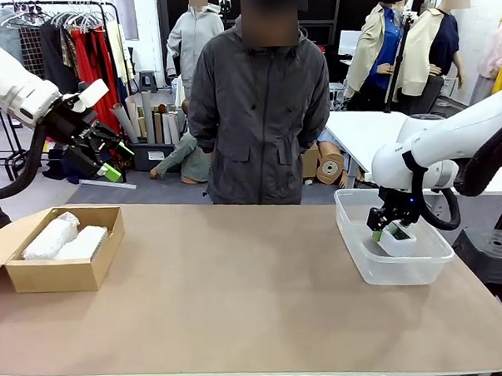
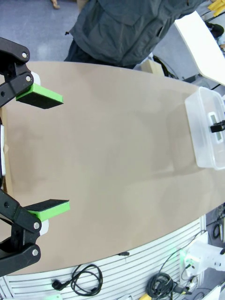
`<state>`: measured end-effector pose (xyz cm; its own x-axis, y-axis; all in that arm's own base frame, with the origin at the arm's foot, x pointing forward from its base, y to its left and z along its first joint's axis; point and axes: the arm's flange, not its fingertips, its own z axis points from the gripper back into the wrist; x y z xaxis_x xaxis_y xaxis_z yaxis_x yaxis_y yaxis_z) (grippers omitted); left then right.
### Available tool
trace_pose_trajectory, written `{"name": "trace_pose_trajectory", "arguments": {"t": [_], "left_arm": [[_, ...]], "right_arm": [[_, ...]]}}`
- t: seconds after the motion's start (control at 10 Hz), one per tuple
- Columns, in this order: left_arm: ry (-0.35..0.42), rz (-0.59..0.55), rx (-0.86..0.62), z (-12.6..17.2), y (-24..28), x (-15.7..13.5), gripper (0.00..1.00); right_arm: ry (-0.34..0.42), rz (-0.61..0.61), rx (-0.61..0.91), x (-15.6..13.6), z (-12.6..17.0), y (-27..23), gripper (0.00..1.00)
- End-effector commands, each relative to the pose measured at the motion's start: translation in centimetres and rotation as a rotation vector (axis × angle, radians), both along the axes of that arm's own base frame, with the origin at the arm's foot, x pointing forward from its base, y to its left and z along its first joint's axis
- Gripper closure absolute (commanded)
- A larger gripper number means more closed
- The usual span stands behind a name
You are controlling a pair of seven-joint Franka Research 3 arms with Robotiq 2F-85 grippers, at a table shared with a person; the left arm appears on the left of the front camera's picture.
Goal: Separate and place wrapped and unwrapped clocks.
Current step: If the picked Digital clock is wrapped, place it in the Package Box ; if not, place it in the Organizing box.
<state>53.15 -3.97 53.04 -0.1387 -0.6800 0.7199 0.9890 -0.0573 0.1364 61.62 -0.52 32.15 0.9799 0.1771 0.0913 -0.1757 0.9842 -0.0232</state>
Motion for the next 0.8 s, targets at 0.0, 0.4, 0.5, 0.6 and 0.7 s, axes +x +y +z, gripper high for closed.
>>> {"name": "trace_pose_trajectory", "arguments": {"t": [0.0,0.4,0.5,0.6,0.7], "left_arm": [[-0.001,-0.004,0.001,0.2,0.1,-0.2,0.00],[-0.001,-0.004,0.001,0.2,0.1,-0.2,0.00],[-0.001,-0.004,0.001,0.2,0.1,-0.2,0.00],[-0.001,-0.004,0.001,0.2,0.1,-0.2,0.00],[-0.001,-0.004,0.001,0.2,0.1,-0.2,0.00]], "right_arm": [[-0.033,-0.042,-0.031,0.8,-0.3,0.0,1.00],[-0.002,-0.056,-0.047,1.1,-1.5,0.0,0.96],[0.002,-0.059,-0.050,1.1,-1.4,-0.1,0.79],[0.003,-0.062,-0.053,1.1,-1.4,-0.1,0.60],[0.001,-0.064,-0.053,1.0,-1.3,-0.1,0.41]]}}
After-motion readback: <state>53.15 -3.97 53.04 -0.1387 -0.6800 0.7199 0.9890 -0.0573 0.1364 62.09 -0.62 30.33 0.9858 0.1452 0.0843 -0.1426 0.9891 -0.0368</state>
